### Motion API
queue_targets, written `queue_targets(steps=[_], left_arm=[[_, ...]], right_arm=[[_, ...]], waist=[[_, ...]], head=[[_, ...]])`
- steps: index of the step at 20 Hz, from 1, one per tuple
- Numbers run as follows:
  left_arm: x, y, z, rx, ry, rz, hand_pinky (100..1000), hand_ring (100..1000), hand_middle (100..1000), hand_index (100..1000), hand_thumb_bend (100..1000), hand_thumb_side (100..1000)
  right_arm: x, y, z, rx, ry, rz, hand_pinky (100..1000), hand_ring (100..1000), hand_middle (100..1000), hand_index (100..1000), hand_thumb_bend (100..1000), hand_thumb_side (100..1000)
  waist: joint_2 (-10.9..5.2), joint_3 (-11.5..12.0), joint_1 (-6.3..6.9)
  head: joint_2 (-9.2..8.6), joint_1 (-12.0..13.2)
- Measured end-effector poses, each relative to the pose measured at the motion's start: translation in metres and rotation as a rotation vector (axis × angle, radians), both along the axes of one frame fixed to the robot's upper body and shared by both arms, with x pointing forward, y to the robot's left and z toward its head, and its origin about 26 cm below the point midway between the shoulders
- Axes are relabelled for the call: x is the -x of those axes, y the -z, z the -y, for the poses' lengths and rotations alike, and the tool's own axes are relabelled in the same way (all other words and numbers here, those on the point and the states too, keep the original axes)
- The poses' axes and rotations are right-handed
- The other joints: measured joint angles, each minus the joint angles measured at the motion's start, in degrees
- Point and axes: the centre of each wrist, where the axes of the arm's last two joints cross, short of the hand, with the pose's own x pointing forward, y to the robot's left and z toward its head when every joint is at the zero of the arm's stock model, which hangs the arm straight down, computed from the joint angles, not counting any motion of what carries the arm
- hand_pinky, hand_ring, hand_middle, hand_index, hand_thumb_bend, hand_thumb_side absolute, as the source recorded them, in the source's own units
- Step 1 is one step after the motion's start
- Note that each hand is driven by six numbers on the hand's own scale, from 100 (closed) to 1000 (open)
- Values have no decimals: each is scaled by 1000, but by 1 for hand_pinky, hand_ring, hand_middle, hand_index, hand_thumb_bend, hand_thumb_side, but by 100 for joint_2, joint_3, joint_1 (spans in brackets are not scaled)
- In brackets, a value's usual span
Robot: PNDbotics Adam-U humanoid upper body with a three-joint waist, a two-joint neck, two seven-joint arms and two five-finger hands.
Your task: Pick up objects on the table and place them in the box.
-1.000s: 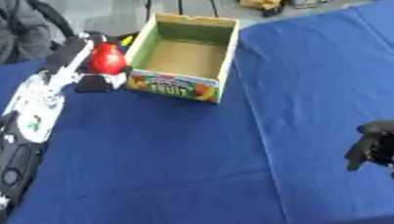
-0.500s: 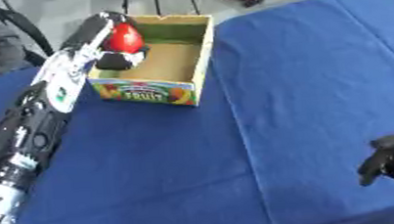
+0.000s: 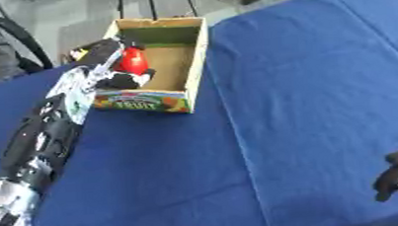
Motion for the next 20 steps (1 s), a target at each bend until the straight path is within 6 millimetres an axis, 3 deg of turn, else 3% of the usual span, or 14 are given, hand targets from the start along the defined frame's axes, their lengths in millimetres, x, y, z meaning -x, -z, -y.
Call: queue_targets(steps=[1, 2, 6, 9, 10, 11, 14, 16, 20], left_arm=[[0, 0, 0, 2, 2, 12, 586, 646, 704, 804, 575, 803], [0, 0, 0, 4, 4, 24, 675, 699, 721, 806, 685, 898], [1, -2, 1, 10, 16, 89, 710, 708, 726, 807, 691, 909], [3, -5, 3, 26, 35, 151, 679, 672, 704, 802, 579, 768], [4, -6, 4, 36, 48, 174, 675, 669, 701, 801, 566, 765], [7, -7, 4, 49, 62, 194, 634, 635, 670, 790, 453, 741], [21, -9, 8, 125, 126, 260, 589, 607, 647, 782, 370, 731], [36, -11, 9, 213, 172, 298, 544, 589, 635, 780, 193, 792], [75, -8, 10, 448, 262, 320, 515, 575, 624, 783, 112, 917]], right_arm=[[0, 0, 0, 0, 1, -1, 502, 572, 504, 727, 100, 1000], [0, 0, 0, 0, 1, -1, 502, 572, 504, 727, 100, 999], [0, 0, 0, 0, 2, -2, 502, 572, 504, 727, 100, 980], [0, 1, 0, -1, 5, -6, 502, 572, 504, 727, 100, 955], [1, 1, 1, -1, 5, -9, 502, 572, 504, 727, 100, 953], [1, 2, 1, -2, 6, -11, 503, 572, 504, 727, 100, 946], [1, 2, 3, -6, 19, -20, 503, 572, 504, 726, 100, 918], [1, 3, 5, -11, 27, -28, 503, 572, 505, 726, 100, 872], [2, 5, 9, -25, 49, -43, 503, 572, 505, 726, 100, 843]], waist=[[0, 0, 0], [0, 1, 0], [-22, 33, -12], [-75, 108, -50], [-97, 156, -66], [-121, 195, -78], [-209, 416, -93], [-270, 588, -149], [-369, 952, -283]], head=[[0, 0], [0, 0], [0, -3], [1, -20], [3, -35], [7, -48], [56, -144], [94, -226], [177, -427]])
